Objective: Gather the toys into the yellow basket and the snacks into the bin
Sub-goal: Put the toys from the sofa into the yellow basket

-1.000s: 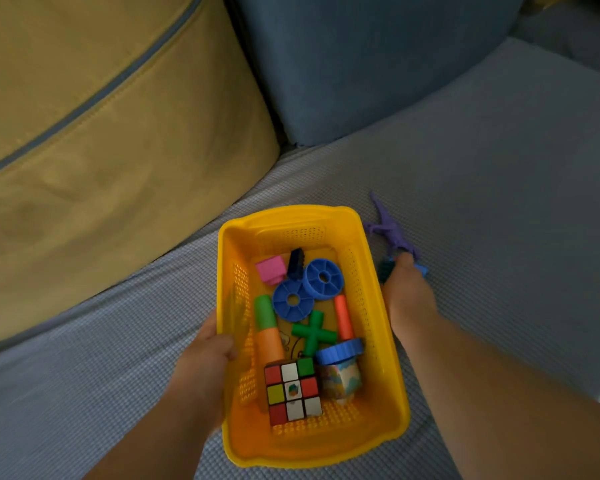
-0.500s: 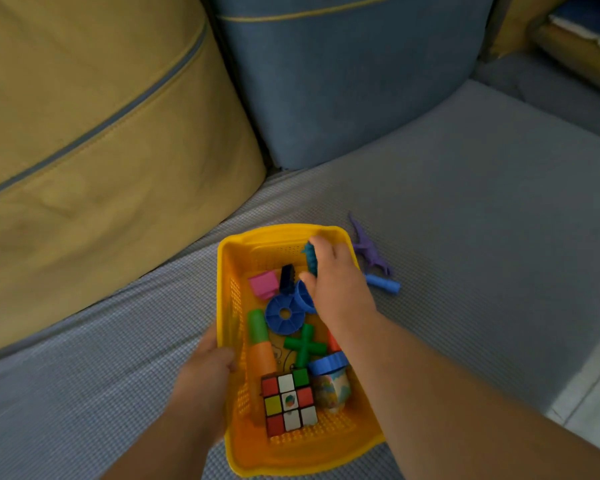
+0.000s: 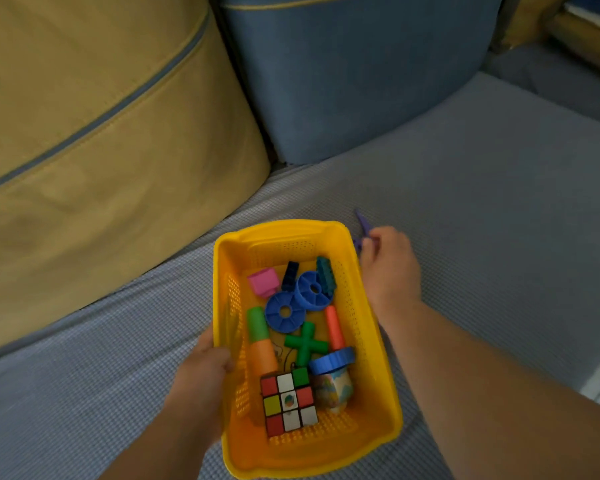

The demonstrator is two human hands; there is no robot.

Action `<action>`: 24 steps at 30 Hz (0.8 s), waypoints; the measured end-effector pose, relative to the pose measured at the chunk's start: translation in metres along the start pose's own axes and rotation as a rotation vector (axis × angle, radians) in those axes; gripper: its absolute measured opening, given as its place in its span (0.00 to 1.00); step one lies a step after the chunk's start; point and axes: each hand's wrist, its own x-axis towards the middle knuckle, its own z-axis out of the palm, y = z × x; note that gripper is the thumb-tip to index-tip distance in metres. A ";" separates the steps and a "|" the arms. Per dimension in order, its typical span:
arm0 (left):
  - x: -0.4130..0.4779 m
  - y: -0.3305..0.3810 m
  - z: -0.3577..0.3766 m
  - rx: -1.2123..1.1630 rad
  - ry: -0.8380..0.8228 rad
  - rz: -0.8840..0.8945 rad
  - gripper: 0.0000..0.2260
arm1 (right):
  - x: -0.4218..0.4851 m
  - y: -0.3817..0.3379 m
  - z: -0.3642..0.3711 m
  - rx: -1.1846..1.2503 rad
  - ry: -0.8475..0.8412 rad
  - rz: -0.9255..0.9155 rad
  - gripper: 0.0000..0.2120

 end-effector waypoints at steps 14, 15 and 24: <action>0.018 0.002 -0.006 -0.007 -0.030 0.049 0.28 | -0.009 0.068 0.041 -0.530 -0.361 0.038 0.17; 0.018 0.003 -0.006 -0.001 -0.033 0.047 0.27 | -0.009 0.068 0.040 -0.545 -0.395 0.046 0.17; 0.008 0.005 0.002 0.034 -0.013 0.045 0.26 | 0.007 0.032 0.003 -0.112 -0.062 0.114 0.15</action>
